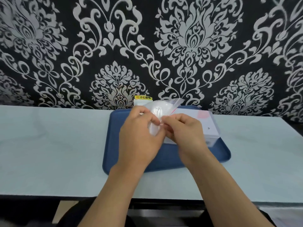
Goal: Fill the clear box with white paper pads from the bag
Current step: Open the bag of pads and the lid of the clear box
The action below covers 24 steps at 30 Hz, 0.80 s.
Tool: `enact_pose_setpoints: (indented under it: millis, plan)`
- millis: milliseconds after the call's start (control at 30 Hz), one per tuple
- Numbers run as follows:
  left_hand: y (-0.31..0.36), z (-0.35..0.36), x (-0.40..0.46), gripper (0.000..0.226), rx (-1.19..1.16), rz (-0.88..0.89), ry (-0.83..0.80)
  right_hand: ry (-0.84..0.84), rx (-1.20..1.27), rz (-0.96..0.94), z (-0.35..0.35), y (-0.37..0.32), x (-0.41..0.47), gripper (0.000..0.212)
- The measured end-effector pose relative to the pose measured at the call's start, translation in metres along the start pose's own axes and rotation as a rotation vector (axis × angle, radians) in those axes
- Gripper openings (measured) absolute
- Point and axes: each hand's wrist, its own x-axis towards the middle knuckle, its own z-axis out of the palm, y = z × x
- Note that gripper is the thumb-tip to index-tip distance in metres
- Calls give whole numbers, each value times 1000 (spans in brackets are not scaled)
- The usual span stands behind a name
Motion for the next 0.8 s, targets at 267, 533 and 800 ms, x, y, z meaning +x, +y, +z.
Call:
enact_pose_setpoints:
  millis: [267,533,800]
  plan:
    - [0,-1,-5,7,-12,5,-19,-71,251,133,-4,3,-5,16]
    - [-3,-7,-11,10,15,60,22,-130,131,46,-8,4,-12,17]
    - [-11,-14,-5,7,-54,32,-62,-213,207,67,-10,5,-14,15]
